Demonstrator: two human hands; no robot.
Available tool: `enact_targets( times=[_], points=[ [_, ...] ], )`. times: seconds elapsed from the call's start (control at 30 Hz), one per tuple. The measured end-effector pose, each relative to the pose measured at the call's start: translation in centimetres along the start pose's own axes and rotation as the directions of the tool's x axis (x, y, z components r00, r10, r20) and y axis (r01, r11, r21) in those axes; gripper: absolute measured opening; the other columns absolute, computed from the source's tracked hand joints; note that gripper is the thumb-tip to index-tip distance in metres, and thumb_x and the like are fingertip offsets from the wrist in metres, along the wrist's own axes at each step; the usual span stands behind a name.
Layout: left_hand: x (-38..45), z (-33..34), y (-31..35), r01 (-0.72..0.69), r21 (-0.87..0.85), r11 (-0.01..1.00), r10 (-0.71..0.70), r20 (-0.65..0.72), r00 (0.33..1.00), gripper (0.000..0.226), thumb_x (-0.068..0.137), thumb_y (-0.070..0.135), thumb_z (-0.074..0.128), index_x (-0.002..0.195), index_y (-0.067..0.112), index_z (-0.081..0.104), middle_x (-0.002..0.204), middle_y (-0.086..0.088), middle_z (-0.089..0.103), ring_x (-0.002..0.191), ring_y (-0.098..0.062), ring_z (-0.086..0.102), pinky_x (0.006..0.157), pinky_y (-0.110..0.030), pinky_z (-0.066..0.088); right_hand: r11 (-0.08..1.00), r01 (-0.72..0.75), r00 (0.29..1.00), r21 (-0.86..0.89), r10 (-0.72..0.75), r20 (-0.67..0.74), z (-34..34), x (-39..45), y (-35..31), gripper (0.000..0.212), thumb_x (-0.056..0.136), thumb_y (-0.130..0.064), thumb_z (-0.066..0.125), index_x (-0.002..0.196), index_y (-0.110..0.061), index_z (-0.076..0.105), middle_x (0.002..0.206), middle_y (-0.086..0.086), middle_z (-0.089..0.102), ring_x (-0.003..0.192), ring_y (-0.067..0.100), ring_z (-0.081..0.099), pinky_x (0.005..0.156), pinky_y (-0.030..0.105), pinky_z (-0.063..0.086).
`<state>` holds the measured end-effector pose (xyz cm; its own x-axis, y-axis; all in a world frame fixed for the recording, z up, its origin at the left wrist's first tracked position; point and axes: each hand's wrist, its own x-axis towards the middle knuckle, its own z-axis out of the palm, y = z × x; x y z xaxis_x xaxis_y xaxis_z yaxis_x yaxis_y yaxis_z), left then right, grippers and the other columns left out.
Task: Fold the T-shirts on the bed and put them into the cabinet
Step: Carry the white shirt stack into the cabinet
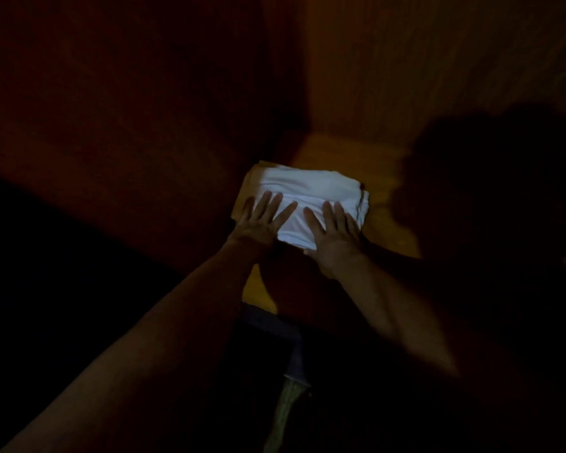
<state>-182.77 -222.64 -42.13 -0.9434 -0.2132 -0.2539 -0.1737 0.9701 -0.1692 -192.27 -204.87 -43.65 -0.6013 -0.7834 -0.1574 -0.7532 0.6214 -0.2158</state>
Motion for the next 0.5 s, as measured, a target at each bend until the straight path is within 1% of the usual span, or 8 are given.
enact_targets(
  times=[0.07, 0.13, 0.17, 0.23, 0.3, 0.33, 0.4, 0.5],
  points=[
    [0.3, -1.2, 0.0, -0.008, 0.019, 1.0, 0.007, 0.053, 0.999, 0.072, 0.091, 0.05, 0.024, 0.157, 0.023, 0.02, 0.16, -0.019, 0.029, 0.147, -0.04, 0.03, 0.111, -0.064, 0.033, 1.0, 0.004, 1.0, 0.001, -0.004, 0.018, -0.5, 0.0, 0.0, 0.093, 0.093, -0.054, 0.055, 0.157, -0.029, -0.007, 0.165, 0.014, -0.012, 0.151, 0.034, -0.013, 0.121, 0.047, -0.004],
    [0.2, -2.1, 0.2, -0.018, 0.014, 1.0, 0.016, 0.097, 0.995, 0.074, 0.094, 0.057, 0.013, 0.16, 0.027, -0.002, 0.167, -0.015, -0.004, 0.154, -0.035, -0.003, 0.121, -0.057, 0.009, 0.999, 0.018, 0.996, -0.028, -0.015, 0.087, -1.6, 0.0, 0.0, 0.097, 0.091, -0.049, 0.06, 0.157, -0.028, -0.008, 0.164, 0.014, -0.014, 0.151, 0.035, -0.014, 0.121, 0.047, -0.003],
    [0.2, -2.6, 0.2, -0.014, 0.003, 1.0, 0.014, 0.125, 0.992, 0.073, 0.099, 0.059, 0.019, 0.159, 0.027, -0.008, 0.166, -0.015, -0.011, 0.153, -0.035, -0.01, 0.121, -0.055, 0.003, 0.999, 0.017, 0.994, -0.036, -0.012, 0.113, -1.9, 0.0, 0.1, 0.098, 0.091, -0.047, 0.061, 0.157, -0.028, -0.009, 0.164, 0.014, -0.014, 0.151, 0.035, -0.014, 0.122, 0.047, -0.003],
    [-0.4, -4.1, 0.2, -0.001, -0.047, 0.999, 0.009, 0.152, 0.988, 0.081, 0.099, 0.064, 0.031, 0.159, 0.028, -0.009, 0.166, -0.016, -0.011, 0.153, -0.035, -0.011, 0.12, -0.055, 0.002, 1.0, 0.011, 0.989, -0.013, -0.009, 0.146, -3.2, -0.2, 0.1, 0.097, 0.091, -0.048, 0.061, 0.158, -0.028, -0.006, 0.165, 0.014, -0.011, 0.151, 0.035, -0.011, 0.122, 0.049, 0.0],
    [-2.1, -5.8, 0.6, 0.033, -0.105, 0.994, -0.019, 0.135, 0.991, 0.088, 0.09, 0.078, 0.02, 0.159, 0.031, -0.01, 0.166, -0.015, -0.011, 0.153, -0.034, -0.007, 0.12, -0.059, 0.006, 0.999, 0.032, 0.998, -0.007, -0.032, 0.057, -4.6, -1.2, -0.4, 0.095, 0.087, -0.05, 0.066, 0.159, -0.023, 0.011, 0.164, 0.018, 0.008, 0.151, 0.039, 0.005, 0.121, 0.054, 0.008],
    [-3.2, -6.5, 0.8, 0.048, -0.115, 0.992, -0.031, 0.145, 0.989, 0.088, 0.084, 0.079, 0.009, 0.157, 0.034, -0.013, 0.166, -0.013, -0.012, 0.154, -0.033, -0.007, 0.121, -0.059, 0.008, 0.997, 0.07, 0.997, -0.041, -0.071, -0.022, -5.2, -1.9, -0.7, 0.094, 0.081, -0.05, 0.073, 0.155, -0.017, 0.028, 0.159, 0.022, 0.025, 0.147, 0.043, 0.02, 0.119, 0.058, 0.017],
    [-5.7, -8.3, 0.9, 0.087, -0.174, 0.981, -0.056, 0.175, 0.983, 0.079, 0.089, 0.073, 0.01, 0.153, 0.037, -0.018, 0.166, -0.01, -0.015, 0.154, -0.031, -0.008, 0.122, -0.054, 0.006, 0.984, 0.144, 0.986, -0.109, -0.152, -0.068, -6.9, -3.5, -1.5, 0.085, 0.067, -0.047, 0.086, 0.136, -0.008, 0.057, 0.138, 0.026, 0.053, 0.131, 0.046, 0.047, 0.108, 0.064, 0.036],
    [-9.2, -12.0, 0.7, 0.132, -0.215, 0.968, -0.091, 0.188, 0.978, 0.073, 0.103, 0.057, 0.029, 0.159, 0.03, -0.011, 0.166, -0.01, -0.014, 0.154, -0.029, -0.008, 0.121, -0.049, 0.002, 0.983, 0.134, 0.987, -0.125, -0.143, -0.069, -11.1, -6.6, -3.1, 0.069, 0.071, -0.05, 0.079, 0.122, -0.006, 0.067, 0.126, 0.026, 0.062, 0.12, 0.046, 0.057, 0.104, 0.064, 0.041]
  ],
)
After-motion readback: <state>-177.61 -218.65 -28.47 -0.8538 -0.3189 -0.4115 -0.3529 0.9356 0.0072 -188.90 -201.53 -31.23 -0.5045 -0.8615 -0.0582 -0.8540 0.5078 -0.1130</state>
